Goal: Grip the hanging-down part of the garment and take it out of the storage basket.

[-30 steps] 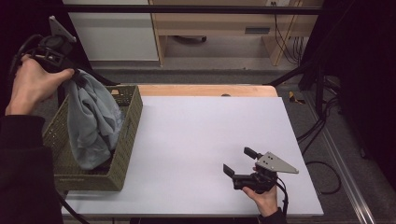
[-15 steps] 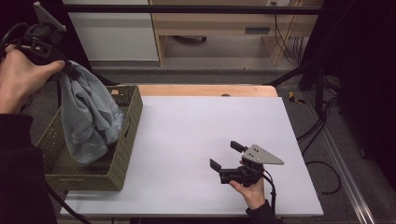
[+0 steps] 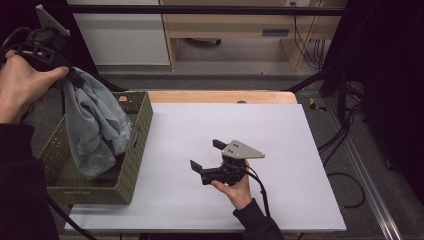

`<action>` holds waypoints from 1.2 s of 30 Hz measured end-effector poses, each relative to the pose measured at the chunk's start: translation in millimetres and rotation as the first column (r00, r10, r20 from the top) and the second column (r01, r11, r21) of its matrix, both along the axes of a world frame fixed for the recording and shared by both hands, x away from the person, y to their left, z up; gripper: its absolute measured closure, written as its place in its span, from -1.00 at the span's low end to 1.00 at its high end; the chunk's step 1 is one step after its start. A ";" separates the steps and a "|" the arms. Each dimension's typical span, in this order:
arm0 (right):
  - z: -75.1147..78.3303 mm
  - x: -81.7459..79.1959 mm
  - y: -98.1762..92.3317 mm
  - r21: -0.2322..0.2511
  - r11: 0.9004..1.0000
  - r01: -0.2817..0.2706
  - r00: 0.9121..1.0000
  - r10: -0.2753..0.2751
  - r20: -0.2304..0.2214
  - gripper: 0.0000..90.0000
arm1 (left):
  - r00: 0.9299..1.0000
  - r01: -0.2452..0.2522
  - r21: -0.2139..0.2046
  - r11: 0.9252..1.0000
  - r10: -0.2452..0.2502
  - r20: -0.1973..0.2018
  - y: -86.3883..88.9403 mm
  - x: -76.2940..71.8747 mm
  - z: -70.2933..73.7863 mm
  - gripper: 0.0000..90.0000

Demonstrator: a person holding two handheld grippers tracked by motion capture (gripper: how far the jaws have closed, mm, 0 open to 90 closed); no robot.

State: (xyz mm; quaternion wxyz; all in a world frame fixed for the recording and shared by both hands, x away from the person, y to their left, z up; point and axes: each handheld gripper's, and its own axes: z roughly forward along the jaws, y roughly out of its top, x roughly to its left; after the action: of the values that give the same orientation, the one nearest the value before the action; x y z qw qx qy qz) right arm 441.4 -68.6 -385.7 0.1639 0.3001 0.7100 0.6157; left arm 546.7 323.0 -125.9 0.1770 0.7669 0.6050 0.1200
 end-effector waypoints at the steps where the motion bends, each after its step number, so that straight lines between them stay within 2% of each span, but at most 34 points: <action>1: 1.0 1.7 5.3 0.009 1.000 -0.010 1.000 0.010 -0.004 -0.93 | 1.000 0.001 0.002 1.000 -0.001 -0.001 -0.1 -0.2 -0.1 0.92; 3: 4.4 6.5 19.2 0.020 0.999 -0.037 0.999 0.037 -0.005 -0.92 | 1.000 0.004 0.004 1.000 -0.004 -0.006 -1.2 -0.3 -0.6 0.92; 4: 4.4 6.5 19.2 0.020 0.999 -0.037 0.999 0.037 -0.005 -0.92 | 1.000 0.006 0.006 1.000 -0.006 -0.010 -1.9 -0.1 -1.1 0.92; 5: 7.3 9.7 28.3 0.021 0.999 -0.046 0.999 0.046 0.002 -0.92 | 1.000 0.009 0.014 1.000 -0.009 -0.016 -3.4 0.7 -2.0 0.92; 7: 8.6 11.4 32.8 0.023 0.998 -0.053 0.999 0.053 0.005 -0.91 | 1.000 0.011 0.013 1.000 -0.010 -0.021 -4.2 1.2 -2.5 0.92; 10: 12.2 19.1 50.5 0.030 0.997 -0.075 0.997 0.075 -0.005 -0.90 | 1.000 0.020 0.017 1.000 -0.020 -0.022 -7.7 2.5 -3.0 0.92; 16: 11.0 28.7 70.2 0.025 0.994 -0.104 0.994 0.105 -0.024 -0.89 | 0.999 0.025 0.017 1.000 -0.024 -0.021 -10.0 3.7 -2.9 0.92; 20: 8.9 36.3 91.0 0.007 0.992 -0.126 0.991 0.126 -0.033 -0.88 | 1.000 0.024 0.017 1.000 -0.024 -0.021 -9.5 3.1 -2.8 0.92; 25: 9.8 40.5 109.7 0.008 0.989 -0.148 0.988 0.148 -0.036 -0.88 | 1.000 0.026 0.015 1.000 -0.026 -0.016 -8.6 2.5 -3.5 0.92; 26: 10.2 42.3 119.8 0.001 0.987 -0.160 0.987 0.160 -0.028 -0.87 | 0.999 0.028 0.014 1.000 -0.028 -0.017 -8.2 2.5 -4.3 0.92; 31: 10.1 44.0 144.3 0.000 0.982 -0.188 0.982 0.188 -0.034 -0.86 | 0.999 0.033 0.012 0.999 -0.033 -0.017 -6.6 3.3 -6.1 0.92; 36: 7.9 45.7 159.5 -0.008 0.980 -0.199 0.979 0.198 -0.038 -0.84 | 0.999 0.035 0.005 0.999 -0.035 -0.018 -4.5 3.5 -7.3 0.92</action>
State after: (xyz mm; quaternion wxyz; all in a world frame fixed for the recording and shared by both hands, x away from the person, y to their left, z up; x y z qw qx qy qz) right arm 487.0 90.9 -377.8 0.0904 0.2381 0.7429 0.6191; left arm 550.1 318.5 -133.3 0.1717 0.7789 0.5928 0.1118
